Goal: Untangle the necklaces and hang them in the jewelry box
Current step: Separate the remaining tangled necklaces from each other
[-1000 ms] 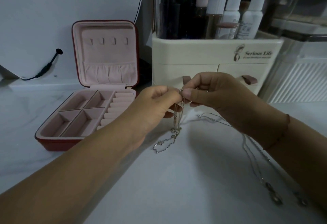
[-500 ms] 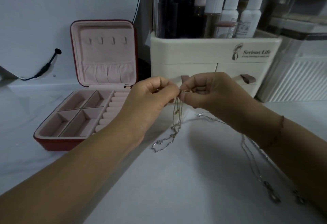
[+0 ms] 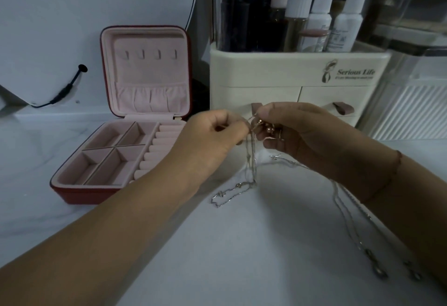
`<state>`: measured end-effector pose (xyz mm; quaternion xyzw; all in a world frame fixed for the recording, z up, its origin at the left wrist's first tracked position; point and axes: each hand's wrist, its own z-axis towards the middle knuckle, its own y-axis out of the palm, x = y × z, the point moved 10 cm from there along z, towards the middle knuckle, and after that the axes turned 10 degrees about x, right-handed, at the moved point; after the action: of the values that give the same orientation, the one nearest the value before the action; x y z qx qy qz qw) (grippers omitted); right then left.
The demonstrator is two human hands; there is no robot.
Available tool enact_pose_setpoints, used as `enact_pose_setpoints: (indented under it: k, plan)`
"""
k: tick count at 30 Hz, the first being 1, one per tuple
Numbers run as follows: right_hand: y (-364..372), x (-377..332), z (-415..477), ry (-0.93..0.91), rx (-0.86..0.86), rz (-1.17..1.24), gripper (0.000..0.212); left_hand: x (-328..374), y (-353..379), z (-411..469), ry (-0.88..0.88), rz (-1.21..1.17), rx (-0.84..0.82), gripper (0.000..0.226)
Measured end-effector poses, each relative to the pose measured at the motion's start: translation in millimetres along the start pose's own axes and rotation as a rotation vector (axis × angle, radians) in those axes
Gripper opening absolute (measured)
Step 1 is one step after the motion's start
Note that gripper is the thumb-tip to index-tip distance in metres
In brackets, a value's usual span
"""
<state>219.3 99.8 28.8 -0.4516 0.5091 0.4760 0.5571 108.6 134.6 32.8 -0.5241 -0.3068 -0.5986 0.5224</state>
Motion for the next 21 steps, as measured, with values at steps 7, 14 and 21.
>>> enact_pose_setpoints:
  k: [7, 14, 21]
  plan:
    - [8.4, -10.0, -2.9, 0.063, -0.079, 0.374, 0.017, -7.3, -5.3, 7.3, -0.11, -0.232, 0.026, 0.011]
    - [-12.5, -22.1, -2.8, 0.01, 0.049, 0.365, 0.005, -19.1, -8.2, 11.6, -0.321, -0.525, 0.026, 0.021]
    - [-37.2, -19.7, 0.9, -0.019, 0.214, 0.119, 0.013, -8.7, -34.9, 22.4, -0.4, -0.915, 0.069, 0.02]
